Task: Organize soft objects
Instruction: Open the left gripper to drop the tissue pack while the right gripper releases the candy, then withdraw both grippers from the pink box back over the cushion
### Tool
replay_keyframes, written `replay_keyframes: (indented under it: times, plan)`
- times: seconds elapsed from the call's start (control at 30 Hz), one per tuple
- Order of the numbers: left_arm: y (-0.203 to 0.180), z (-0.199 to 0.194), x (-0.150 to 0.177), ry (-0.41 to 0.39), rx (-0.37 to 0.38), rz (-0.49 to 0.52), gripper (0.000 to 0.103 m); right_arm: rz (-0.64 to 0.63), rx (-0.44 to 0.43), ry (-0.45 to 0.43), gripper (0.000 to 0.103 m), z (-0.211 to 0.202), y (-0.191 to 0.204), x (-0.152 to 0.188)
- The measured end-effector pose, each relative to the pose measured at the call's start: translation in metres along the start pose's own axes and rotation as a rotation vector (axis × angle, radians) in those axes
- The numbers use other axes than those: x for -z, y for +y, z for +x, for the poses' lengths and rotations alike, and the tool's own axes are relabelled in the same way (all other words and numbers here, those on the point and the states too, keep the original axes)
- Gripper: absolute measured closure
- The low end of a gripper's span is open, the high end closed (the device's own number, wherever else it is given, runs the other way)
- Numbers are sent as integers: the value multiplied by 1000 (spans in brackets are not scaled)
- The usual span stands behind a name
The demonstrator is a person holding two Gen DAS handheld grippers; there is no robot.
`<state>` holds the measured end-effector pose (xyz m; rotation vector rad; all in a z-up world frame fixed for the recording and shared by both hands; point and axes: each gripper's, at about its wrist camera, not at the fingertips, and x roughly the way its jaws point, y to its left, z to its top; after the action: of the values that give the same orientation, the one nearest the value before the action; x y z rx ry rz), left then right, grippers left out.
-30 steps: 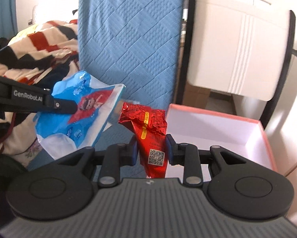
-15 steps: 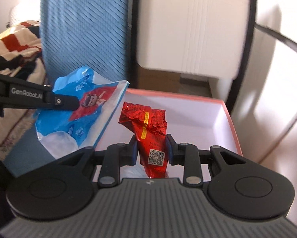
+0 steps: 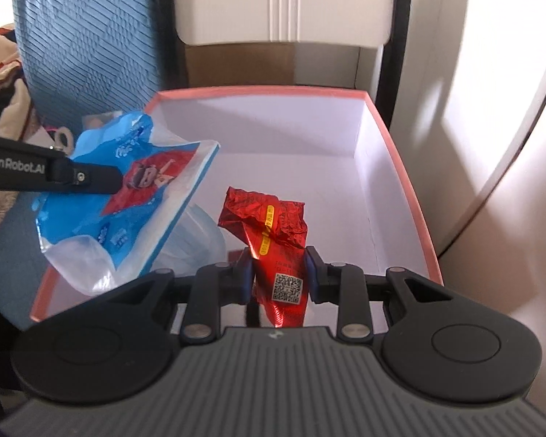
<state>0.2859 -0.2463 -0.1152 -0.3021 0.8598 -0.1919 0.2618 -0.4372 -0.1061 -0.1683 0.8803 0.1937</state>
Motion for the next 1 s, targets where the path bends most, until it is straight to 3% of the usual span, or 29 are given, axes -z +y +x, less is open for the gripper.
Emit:
replay_keyframes:
  times: [0.27,0.3,0.33,0.4,1.0]
  plan:
    - [-1,19,5,74,9,6,97,48,4,29,64,8,-6,4]
    - [0,19,5,74,13,-1,89,53,7,32,63,9,-6,3]
    - [1,18,5,74,10,-5,73,54,10,33,60,9,-7,2]
    - [1,13,4,53,5,3,56,53,11,23,56,6,-6,1]
    - [19,-107,-17,-201,23,75,55,31,-27,-157,55,-72,43,-27]
